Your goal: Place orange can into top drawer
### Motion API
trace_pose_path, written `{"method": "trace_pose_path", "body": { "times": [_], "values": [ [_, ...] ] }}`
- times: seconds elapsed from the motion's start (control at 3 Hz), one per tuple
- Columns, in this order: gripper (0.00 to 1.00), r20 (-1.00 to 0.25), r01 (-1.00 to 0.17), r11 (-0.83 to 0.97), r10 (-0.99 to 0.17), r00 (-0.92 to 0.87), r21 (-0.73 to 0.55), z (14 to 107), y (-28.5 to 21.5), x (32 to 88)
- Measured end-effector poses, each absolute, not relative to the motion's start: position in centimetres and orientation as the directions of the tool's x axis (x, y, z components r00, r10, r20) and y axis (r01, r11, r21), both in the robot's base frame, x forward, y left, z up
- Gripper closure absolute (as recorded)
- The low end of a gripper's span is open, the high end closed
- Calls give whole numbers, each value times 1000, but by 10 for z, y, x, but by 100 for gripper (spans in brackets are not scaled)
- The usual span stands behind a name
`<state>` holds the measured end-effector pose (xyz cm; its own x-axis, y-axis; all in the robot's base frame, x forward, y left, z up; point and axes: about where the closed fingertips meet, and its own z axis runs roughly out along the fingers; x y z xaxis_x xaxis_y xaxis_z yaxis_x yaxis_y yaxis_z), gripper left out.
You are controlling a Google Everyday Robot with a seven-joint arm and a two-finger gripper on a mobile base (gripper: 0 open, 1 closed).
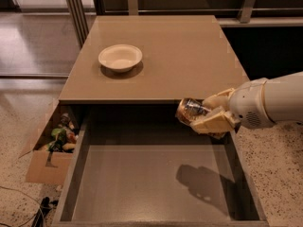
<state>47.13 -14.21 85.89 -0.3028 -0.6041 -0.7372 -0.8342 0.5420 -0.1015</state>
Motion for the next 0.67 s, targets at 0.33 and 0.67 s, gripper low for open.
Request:
{"method": "trace_pose_path", "body": {
  "times": [0.33,0.67],
  "values": [
    [100,-724,-836,545,-604,-334,-68,837,-133,476],
    [100,-708,-836,549,-597,-376,-19,800,-120,479]
  ]
}}
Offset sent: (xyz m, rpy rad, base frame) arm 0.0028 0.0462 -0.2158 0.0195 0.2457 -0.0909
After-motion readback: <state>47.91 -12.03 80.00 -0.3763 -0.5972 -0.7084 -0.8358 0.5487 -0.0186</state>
